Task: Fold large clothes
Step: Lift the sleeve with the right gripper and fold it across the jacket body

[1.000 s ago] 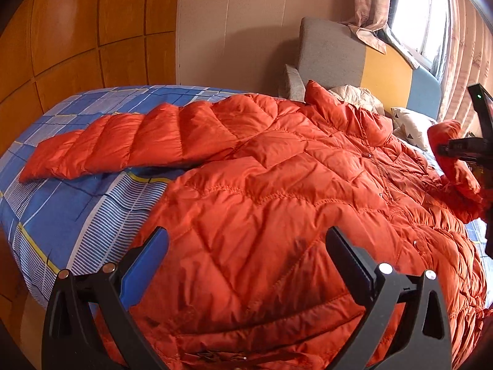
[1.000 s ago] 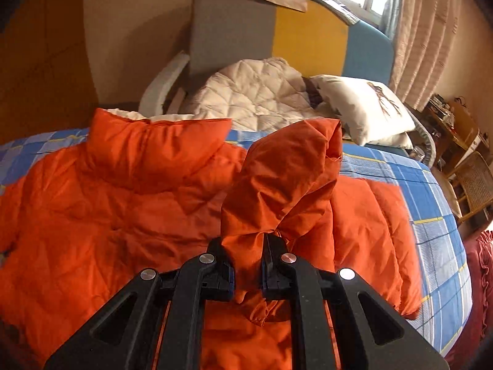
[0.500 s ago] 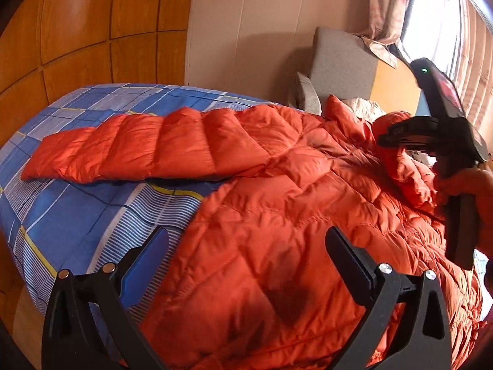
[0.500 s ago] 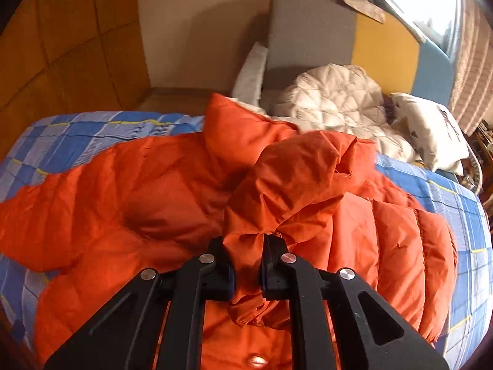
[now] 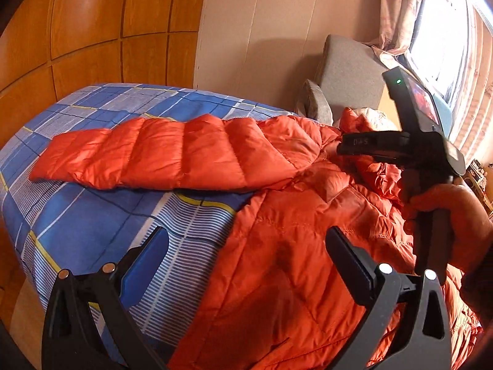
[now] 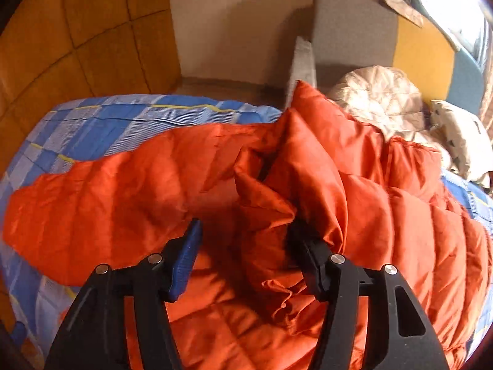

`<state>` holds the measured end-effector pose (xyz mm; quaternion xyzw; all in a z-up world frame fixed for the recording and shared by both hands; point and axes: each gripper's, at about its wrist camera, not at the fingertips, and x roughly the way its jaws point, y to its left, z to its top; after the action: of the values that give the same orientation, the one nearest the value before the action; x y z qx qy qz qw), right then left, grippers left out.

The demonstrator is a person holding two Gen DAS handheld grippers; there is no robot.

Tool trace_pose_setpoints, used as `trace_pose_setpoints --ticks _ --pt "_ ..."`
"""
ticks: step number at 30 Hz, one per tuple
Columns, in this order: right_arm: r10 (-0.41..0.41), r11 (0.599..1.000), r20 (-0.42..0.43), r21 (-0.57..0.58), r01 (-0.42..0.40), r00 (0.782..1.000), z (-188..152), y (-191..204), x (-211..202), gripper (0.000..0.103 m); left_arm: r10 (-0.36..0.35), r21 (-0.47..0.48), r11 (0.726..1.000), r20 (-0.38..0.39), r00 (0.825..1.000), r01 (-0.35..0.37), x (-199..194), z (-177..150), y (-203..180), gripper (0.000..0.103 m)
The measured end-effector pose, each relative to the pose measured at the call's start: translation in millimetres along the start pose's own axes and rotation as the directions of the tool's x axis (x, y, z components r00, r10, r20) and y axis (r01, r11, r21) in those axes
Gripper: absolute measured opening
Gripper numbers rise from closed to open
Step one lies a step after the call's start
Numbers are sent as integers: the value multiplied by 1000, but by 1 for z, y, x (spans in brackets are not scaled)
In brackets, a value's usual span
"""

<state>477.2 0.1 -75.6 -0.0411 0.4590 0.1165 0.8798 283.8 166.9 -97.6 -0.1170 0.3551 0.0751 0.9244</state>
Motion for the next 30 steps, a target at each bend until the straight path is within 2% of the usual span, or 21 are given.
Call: trace_pose_setpoints --ticks 4,7,11,15,21,24,26,27,28,30 --pt "75 997 30 14 -75 997 -4 -1 -18 66 -2 -4 1000 7 1000 2 -3 4 1 101" --pt "94 994 57 57 -97 994 -10 -13 -34 66 2 -10 1000 22 1000 -2 -5 6 0 101" --pt "71 990 89 113 -81 993 -21 -42 -53 66 4 -21 1000 33 999 -4 -5 4 -4 101" --pt "19 991 76 132 -29 997 -27 -64 -54 66 7 -27 1000 27 1000 -7 -3 -2 -12 101" --pt "57 997 83 44 -61 995 -21 -49 -47 65 7 0 1000 9 1000 -7 -2 -6 -23 101" --pt "51 999 57 13 -52 997 -14 -37 -29 53 11 14 1000 0 1000 -11 -1 -7 -23 101" --pt "48 999 15 7 -48 999 -9 -31 -15 28 16 18 1000 -4 1000 -16 1 -7 -21 101" --pt "33 999 -1 0 -33 999 -8 -28 -9 26 18 16 1000 -6 1000 -18 1 -6 -20 101" --pt "40 999 -1 -1 -40 999 -9 -27 -8 21 14 7 1000 -8 1000 -14 2 -6 -17 101" --pt "57 998 4 -16 -57 998 -10 -24 -9 17 19 -1 1000 -9 1000 -19 4 -6 -14 101"
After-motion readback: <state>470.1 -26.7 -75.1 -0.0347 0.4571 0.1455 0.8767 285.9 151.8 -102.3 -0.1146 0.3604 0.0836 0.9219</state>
